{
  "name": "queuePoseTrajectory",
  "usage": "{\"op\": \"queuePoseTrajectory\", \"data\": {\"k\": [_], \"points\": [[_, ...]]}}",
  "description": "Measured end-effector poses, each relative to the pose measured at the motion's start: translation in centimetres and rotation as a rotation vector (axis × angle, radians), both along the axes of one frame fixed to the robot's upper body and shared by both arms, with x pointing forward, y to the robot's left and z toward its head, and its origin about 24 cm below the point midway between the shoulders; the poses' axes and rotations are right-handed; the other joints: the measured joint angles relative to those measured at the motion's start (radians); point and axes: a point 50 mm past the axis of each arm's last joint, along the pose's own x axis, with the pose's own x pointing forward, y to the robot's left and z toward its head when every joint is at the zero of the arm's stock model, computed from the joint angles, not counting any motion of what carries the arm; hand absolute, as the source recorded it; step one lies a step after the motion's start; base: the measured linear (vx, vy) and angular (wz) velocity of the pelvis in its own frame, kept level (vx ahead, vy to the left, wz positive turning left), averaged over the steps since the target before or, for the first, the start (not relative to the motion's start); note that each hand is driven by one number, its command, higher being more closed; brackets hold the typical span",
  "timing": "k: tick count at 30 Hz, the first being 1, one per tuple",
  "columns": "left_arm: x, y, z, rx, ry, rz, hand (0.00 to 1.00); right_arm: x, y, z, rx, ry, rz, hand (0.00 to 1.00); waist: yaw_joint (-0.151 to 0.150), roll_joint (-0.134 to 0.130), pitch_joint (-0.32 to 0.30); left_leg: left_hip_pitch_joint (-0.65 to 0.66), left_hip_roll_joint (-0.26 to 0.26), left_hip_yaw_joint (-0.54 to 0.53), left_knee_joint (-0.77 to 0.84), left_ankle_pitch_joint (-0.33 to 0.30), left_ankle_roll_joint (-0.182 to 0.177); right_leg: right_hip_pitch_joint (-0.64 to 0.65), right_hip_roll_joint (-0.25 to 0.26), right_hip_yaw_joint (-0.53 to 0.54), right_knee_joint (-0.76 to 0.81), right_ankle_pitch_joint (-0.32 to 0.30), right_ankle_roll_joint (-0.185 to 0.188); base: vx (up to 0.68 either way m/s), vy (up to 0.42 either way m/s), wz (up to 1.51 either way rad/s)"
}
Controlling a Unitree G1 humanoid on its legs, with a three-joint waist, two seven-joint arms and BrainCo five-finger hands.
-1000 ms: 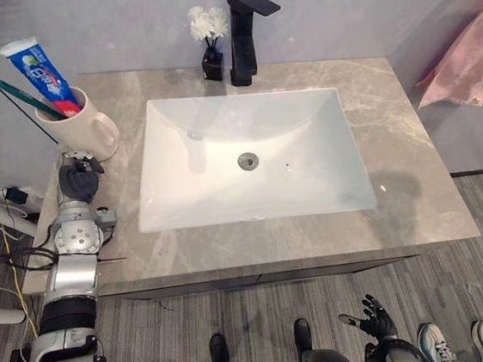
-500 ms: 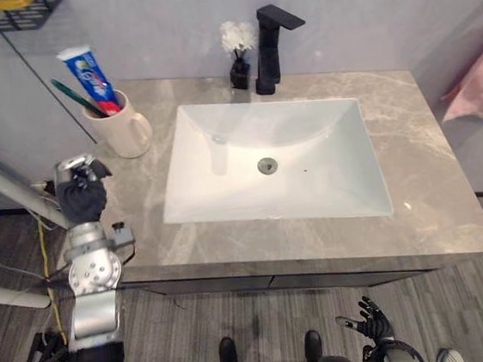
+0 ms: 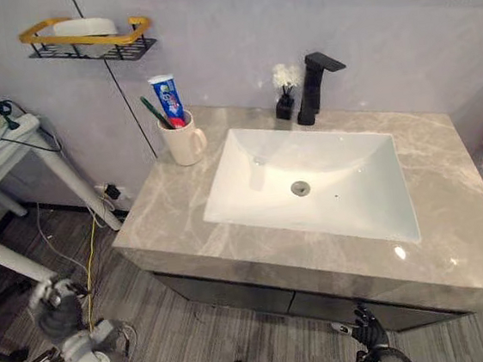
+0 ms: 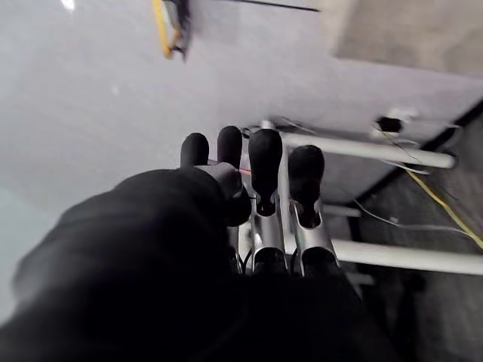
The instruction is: Organize washtable
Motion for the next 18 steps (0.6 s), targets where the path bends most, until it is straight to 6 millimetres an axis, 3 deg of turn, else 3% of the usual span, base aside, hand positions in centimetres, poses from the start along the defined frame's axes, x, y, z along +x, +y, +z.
{"op": "queuePoseTrajectory", "data": {"k": [3,7,9,14,18], "points": [[-0.2,-1.5,-3.4,-0.109,0.121,-0.030,0.00,-0.1,0.1,-0.1,0.002,0.013,-0.003,0.00,-0.001,-0.010,-0.005,-0.003,-0.002,-0.012,0.000,0.009,0.003,0.001,-0.010,-0.014,0.009,-0.005,0.003,-0.02,0.005,0.14],[-0.4,-5.1,-9.0,-0.271,0.346,-0.170,0.00,-0.3,0.3,-0.2,0.012,0.022,-0.030,0.00,-0.002,-0.016,-0.010,0.008,-0.004,-0.024,0.000,0.013,0.003,0.018,-0.013,-0.038,0.009,-0.008,0.008,-0.04,-0.009,0.09],[-0.6,-6.5,-10.6,-0.298,0.435,-0.240,0.00,-0.3,0.4,-0.2,0.014,0.021,-0.032,0.00,-0.002,-0.018,-0.011,0.008,-0.002,-0.024,0.000,0.014,0.001,0.016,-0.012,-0.039,0.009,-0.009,0.008,-0.06,-0.014,0.02],[-1.8,-10.1,-13.7,-0.351,0.633,-0.393,0.00,-0.4,0.8,-0.3,0.024,0.018,-0.040,0.00,-0.003,-0.018,-0.011,0.009,-0.002,-0.023,-0.001,0.014,0.001,0.015,-0.012,-0.042,0.008,-0.010,0.010,-0.02,-0.005,0.00],[-2.1,-11.3,-14.6,-0.334,0.722,-0.486,0.00,-0.8,1.0,-0.7,0.029,0.031,-0.045,0.00,-0.006,-0.019,-0.011,0.009,0.000,-0.009,-0.002,0.014,0.000,0.012,-0.010,-0.034,0.004,-0.010,0.010,0.00,-0.005,-0.04]]}}
